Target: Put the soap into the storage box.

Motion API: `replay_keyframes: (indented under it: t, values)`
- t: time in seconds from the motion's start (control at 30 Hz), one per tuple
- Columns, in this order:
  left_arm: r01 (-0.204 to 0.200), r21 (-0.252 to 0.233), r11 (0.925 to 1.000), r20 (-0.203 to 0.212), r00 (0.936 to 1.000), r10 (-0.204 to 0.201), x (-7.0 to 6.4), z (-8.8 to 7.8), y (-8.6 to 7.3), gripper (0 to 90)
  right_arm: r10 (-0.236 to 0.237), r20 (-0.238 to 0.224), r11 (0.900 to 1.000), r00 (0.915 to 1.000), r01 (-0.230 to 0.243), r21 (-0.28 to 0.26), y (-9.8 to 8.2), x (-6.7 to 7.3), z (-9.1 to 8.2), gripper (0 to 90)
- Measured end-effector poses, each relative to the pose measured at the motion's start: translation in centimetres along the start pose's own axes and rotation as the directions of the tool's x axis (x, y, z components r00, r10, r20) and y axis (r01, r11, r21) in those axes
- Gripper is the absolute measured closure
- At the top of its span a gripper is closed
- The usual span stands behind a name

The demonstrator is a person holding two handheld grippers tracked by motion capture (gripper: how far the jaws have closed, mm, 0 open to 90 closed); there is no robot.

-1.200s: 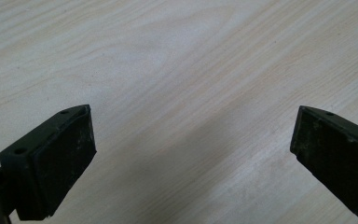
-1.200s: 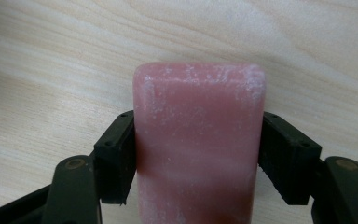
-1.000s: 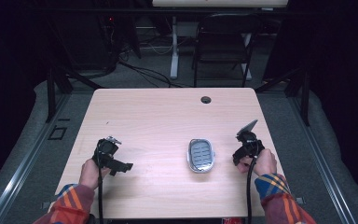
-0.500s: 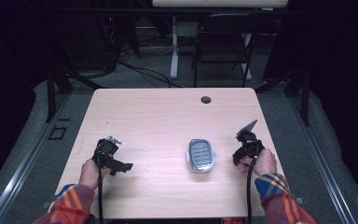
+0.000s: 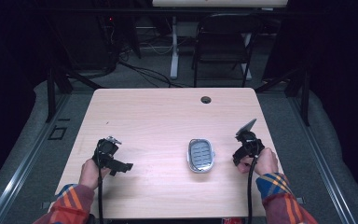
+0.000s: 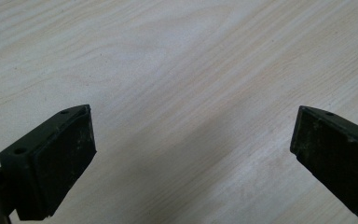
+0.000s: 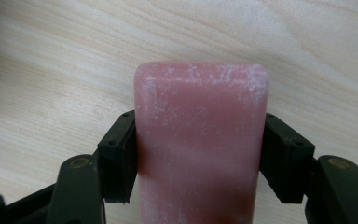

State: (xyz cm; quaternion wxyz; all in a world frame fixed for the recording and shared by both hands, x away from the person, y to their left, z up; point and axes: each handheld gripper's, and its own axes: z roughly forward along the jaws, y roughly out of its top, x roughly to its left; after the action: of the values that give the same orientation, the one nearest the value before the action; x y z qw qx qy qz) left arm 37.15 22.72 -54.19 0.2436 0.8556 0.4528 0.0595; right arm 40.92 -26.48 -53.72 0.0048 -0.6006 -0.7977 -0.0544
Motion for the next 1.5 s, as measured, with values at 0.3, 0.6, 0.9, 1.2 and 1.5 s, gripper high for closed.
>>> replay_keyframes:
  t: [0.3,0.6,0.9,1.2,1.5]
  values:
    - [0.026,-0.007,0.9996,0.005,0.9997,-0.026,0.2,0.2,0.0,0.0,0.0,-0.035,0.999,0.9994,-0.002,-0.044,-0.2,-0.3,-1.7,36.6]
    - [-0.002,-0.016,0.9999,0.0,1.0,0.002,0.0,-0.3,-0.3,0.0,0.001,-0.05,0.999,0.9988,-0.003,-0.039,-0.3,-0.8,-2.2,36.6]
    - [-0.011,-0.028,0.9996,0.0,0.9999,0.011,0.0,-0.4,-0.4,0.0,-0.029,-0.061,0.999,0.9977,0.026,-0.043,-0.2,-0.5,-3.5,36.6]
    - [-0.034,-0.026,0.9991,0.009,0.9994,0.034,-0.3,-0.4,-0.3,0.0,-0.033,-0.055,0.999,0.998,0.031,-0.043,0.0,-0.2,-3.7,36.6]
    - [-0.04,-0.026,0.9989,0.014,0.9991,0.041,-0.3,-0.4,-0.3,0.0,-0.058,-0.062,0.997,0.9964,0.055,-0.047,0.5,0.5,-4.5,36.7]
